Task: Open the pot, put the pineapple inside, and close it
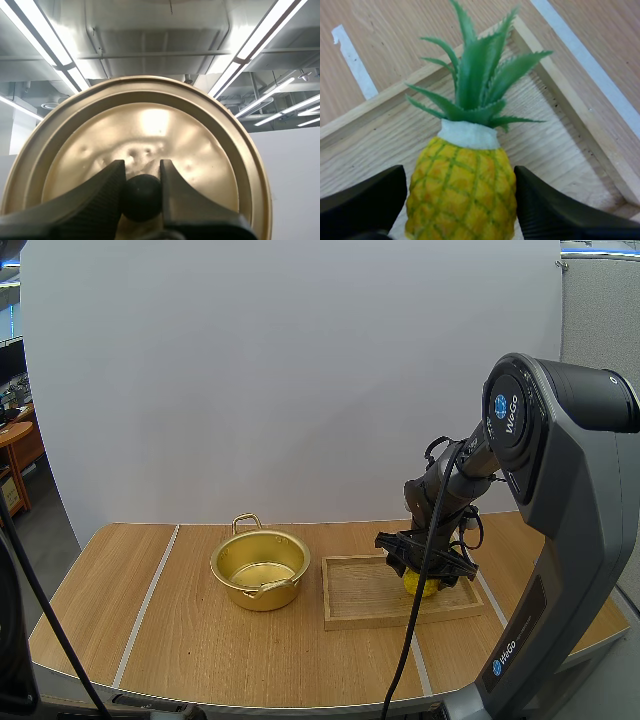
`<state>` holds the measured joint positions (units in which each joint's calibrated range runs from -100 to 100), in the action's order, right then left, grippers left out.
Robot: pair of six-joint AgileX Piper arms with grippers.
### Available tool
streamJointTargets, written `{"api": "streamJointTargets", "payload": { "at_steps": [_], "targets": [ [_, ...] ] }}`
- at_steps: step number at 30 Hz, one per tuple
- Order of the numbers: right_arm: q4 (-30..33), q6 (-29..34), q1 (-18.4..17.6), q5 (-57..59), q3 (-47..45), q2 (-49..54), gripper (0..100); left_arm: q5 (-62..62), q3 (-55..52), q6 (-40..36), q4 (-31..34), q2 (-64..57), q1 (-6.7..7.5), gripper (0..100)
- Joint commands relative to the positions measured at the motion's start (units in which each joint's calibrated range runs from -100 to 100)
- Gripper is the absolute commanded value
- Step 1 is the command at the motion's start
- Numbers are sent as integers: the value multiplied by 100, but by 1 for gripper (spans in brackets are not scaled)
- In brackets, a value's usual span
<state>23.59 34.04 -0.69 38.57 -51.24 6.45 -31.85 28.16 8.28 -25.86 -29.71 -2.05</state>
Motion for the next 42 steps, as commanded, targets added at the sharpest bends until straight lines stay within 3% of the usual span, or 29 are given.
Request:
{"api": "streamJointTargets", "payload": {
  "at_steps": [1,2,3,6,7,17,23,30,35,42],
  "targets": [
    [82,75,19,-42,25,28,100,60,7,-29,38,-13,-19,0],
    [82,75,19,-28,25,28,100,60,7,-29,38,-13,-19,0],
    [82,75,19,-28,25,28,84,60,7,-29,38,-13,-19,0],
    [82,75,19,28,25,39,13,60,7,-29,38,-13,-19,0],
    [120,75,19,66,25,39,0,60,7,-29,38,-13,-19,0],
    [204,-565,19,140,25,342,6,60,7,-29,38,-13,-19,0],
    [204,-1648,-191,-479,25,1221,6,60,7,-29,38,-13,-19,0],
    [204,-2656,-927,-993,25,2317,6,60,7,-29,38,-13,-19,0],
    [213,-2808,-1606,-1166,25,2748,6,60,7,-29,38,-13,-19,0],
    [378,-2808,-2408,-1119,383,2517,6,60,7,-29,38,-13,-19,0]
  ]
}}
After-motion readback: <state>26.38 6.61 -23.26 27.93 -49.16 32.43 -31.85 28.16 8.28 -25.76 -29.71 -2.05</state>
